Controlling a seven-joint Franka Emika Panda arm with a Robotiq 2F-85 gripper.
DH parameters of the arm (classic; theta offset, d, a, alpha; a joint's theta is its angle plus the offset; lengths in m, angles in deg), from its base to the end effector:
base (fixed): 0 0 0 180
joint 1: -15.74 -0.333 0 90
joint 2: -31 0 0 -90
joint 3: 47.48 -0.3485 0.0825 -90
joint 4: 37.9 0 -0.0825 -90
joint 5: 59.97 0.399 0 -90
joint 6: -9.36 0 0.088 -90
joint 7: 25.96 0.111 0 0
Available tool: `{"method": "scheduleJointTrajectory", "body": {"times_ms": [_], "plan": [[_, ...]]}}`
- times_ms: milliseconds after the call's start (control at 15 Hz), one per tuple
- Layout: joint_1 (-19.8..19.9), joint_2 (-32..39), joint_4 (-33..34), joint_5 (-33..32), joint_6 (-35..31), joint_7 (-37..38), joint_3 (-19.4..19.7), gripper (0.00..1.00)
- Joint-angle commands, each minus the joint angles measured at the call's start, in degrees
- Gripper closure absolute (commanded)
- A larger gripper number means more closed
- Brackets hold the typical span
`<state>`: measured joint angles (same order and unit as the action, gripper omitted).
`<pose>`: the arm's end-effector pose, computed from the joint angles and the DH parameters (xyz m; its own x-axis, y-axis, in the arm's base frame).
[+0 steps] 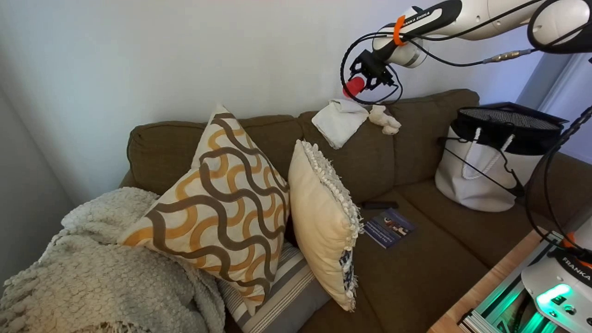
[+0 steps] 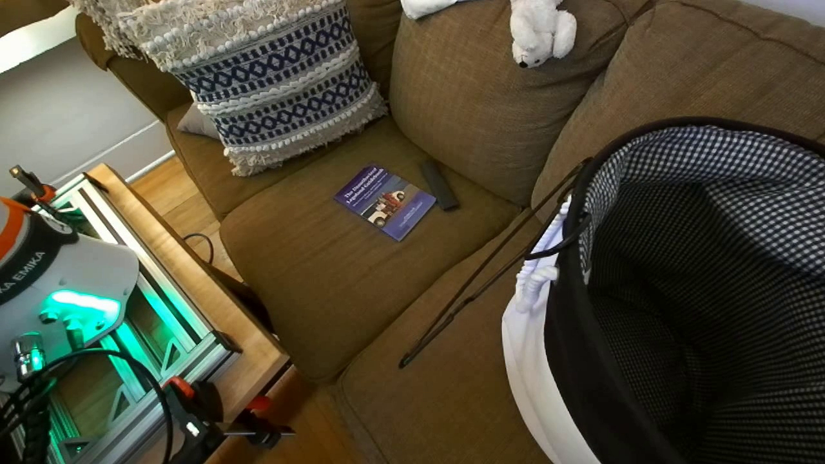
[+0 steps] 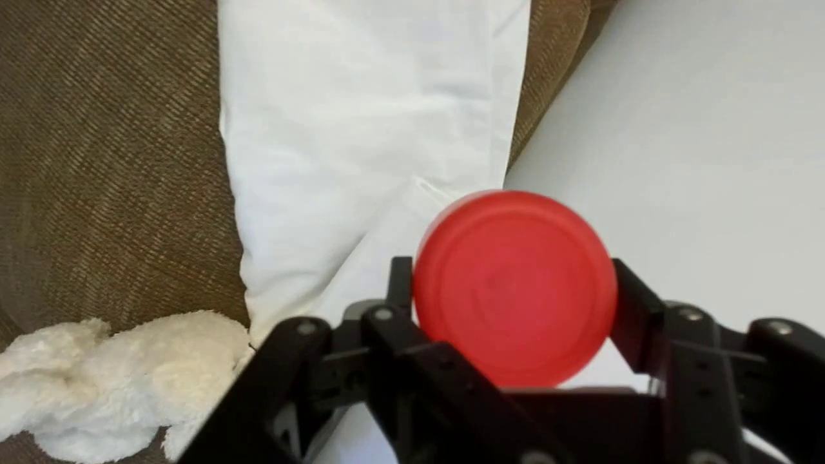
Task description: Put the cup on the top of the couch
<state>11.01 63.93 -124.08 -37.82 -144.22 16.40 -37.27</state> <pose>0.7792 -0.0553 0.4214 0.4021 -0.8835 0.2404 -0.6981 -0.4657 -0.5439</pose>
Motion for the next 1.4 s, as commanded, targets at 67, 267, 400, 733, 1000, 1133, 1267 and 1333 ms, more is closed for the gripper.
{"method": "scheduleJointTrajectory", "body": {"times_ms": [67, 267, 400, 733, 1000, 1133, 1267, 1333], "plan": [[1.11, 0.64, 0.88, -1.52, 0.87, 3.75, -1.37, 0.54], [-0.83, 4.91, 5.44, -3.64, 5.79, 17.83, 1.5, 0.54], [-0.05, 7.68, 9.6, -4.07, 11.22, 23.93, 0.37, 0.54], [5.61, 14.38, 25.97, 0.34, 25.74, 33.45, -5.81, 0.54], [6.8, 13.33, 27.15, -0.49, 26.72, 36.31, -7.54, 0.54], [7.56, 13.54, 28.76, -0.71, 27.34, 36.63, -7.92, 0.29], [7.3, 13.68, 28.47, -0.86, 27.32, 36.6, -8.09, 0.54], [6.83, 14.34, 28.29, -0.45, 25.74, 39.92, -7.57, 0.54]]}}
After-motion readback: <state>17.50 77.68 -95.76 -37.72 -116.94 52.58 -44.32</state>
